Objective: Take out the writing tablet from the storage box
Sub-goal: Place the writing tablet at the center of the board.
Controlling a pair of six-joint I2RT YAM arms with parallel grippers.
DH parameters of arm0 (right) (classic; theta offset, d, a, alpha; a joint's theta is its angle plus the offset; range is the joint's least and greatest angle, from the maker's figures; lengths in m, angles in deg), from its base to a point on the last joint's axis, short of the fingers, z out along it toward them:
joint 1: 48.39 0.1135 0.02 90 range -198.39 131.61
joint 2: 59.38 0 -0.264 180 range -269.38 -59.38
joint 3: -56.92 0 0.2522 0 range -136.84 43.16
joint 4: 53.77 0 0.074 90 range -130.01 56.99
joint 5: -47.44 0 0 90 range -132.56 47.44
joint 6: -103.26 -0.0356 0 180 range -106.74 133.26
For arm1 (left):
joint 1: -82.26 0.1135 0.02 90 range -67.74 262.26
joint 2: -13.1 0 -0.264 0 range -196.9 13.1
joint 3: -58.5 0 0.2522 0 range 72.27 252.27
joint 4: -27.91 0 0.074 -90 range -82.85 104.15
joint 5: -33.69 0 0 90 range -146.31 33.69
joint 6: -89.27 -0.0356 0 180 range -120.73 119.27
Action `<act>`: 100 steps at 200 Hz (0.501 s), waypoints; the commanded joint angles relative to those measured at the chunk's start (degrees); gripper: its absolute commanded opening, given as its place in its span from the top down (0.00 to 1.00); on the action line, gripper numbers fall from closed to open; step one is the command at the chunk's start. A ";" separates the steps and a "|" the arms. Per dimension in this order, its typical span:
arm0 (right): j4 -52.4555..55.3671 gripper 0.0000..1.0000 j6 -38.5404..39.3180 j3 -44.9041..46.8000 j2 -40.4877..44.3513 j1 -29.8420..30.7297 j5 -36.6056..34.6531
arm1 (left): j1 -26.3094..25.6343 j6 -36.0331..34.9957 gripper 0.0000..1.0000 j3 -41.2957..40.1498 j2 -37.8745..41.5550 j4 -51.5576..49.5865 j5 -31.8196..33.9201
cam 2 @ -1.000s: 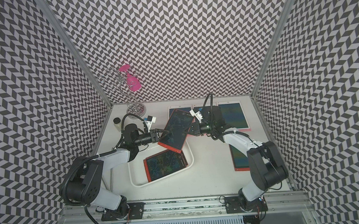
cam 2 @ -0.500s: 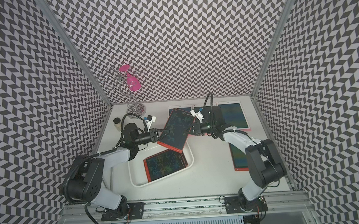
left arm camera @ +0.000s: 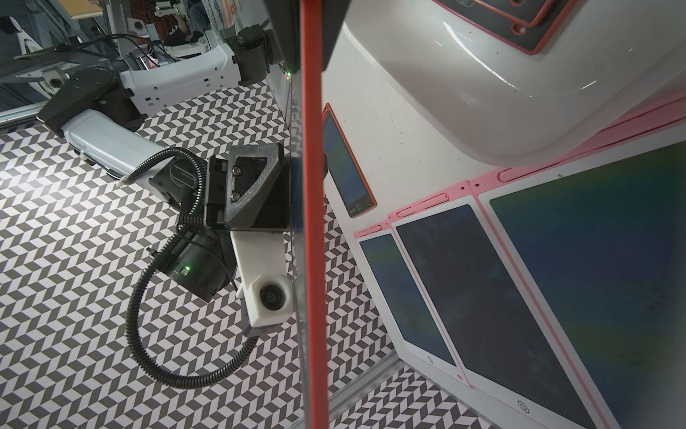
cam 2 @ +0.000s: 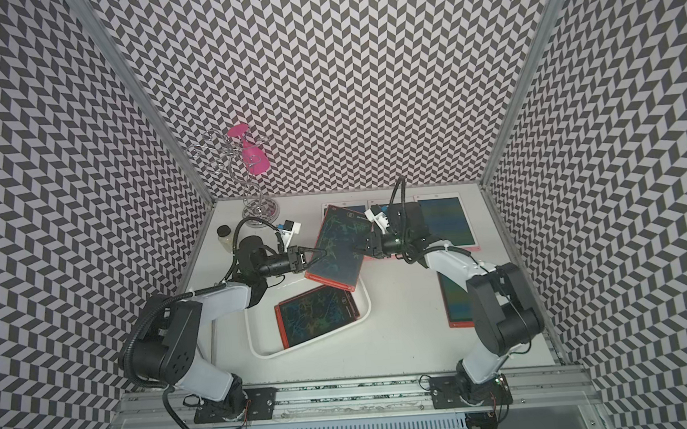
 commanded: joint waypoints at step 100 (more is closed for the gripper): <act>-0.24 0.51 1.65 -1.30 -0.08 -5.12 -0.85 | -0.85 4.21 1.00 -0.81 -0.75 4.94 -1.38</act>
